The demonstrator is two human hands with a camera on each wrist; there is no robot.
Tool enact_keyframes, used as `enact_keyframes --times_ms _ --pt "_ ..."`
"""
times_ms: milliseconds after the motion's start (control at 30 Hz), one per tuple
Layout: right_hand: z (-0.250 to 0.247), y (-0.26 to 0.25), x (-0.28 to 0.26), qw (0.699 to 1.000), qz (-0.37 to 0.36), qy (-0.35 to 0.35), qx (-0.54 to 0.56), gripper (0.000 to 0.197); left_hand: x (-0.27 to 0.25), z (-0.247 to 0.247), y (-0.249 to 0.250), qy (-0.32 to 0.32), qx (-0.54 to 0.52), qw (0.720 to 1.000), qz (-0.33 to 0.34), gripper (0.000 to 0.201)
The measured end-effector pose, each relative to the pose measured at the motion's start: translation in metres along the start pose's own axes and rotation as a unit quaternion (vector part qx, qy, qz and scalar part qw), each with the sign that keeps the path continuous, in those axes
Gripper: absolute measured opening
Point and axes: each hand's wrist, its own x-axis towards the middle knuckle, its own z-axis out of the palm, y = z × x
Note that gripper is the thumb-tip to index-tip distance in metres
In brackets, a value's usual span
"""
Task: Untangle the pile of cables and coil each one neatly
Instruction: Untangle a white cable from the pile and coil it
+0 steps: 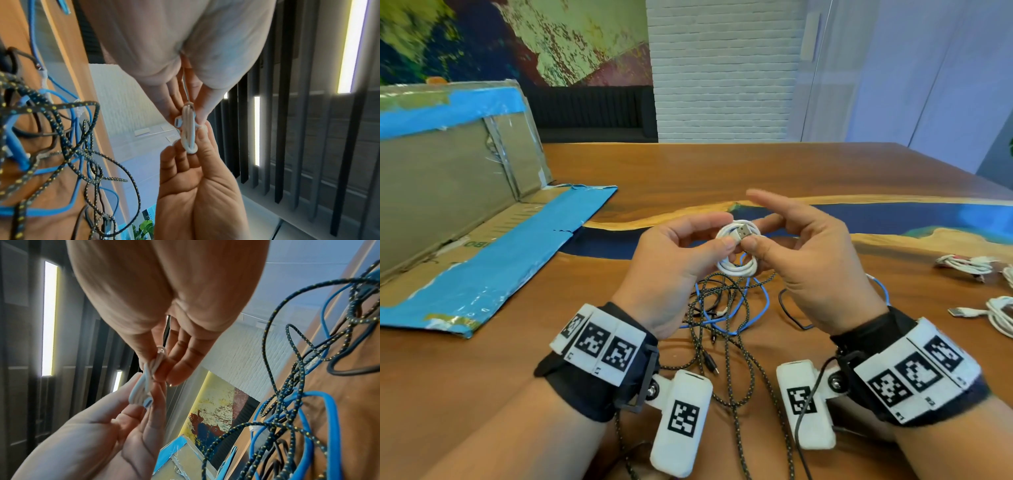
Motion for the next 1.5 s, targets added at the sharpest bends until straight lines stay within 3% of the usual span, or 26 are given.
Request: enact_keyframes --times_ms 67,133,533,833,1200,1367,1500 --pt "-0.001 0.001 0.000 0.999 -0.002 -0.030 -0.033 0.041 0.000 -0.001 0.000 0.002 0.016 1.000 0.001 0.032" --pt "-0.002 0.002 0.001 0.997 -0.003 -0.041 -0.061 0.031 0.001 -0.002 0.000 0.006 0.039 0.999 -0.005 0.037" --pt "0.000 0.010 -0.001 0.998 0.018 -0.018 -0.059 0.003 -0.002 -0.001 -0.004 -0.002 0.197 0.980 0.028 0.020" --pt "-0.003 0.004 -0.001 0.996 0.034 -0.029 -0.078 0.010 -0.002 0.000 -0.008 0.021 0.215 0.976 0.032 0.015" --pt "-0.008 0.001 0.004 0.991 0.084 -0.031 -0.099 0.019 0.000 -0.002 -0.009 0.039 0.199 0.979 0.014 0.029" --pt "-0.037 -0.003 0.014 0.989 0.111 0.012 -0.094 0.019 0.004 -0.005 -0.011 0.063 0.179 0.982 0.003 0.016" --pt "-0.087 -0.015 0.026 0.976 0.135 0.059 -0.158 0.024 0.013 -0.014 -0.021 0.046 0.173 0.984 0.005 0.013"
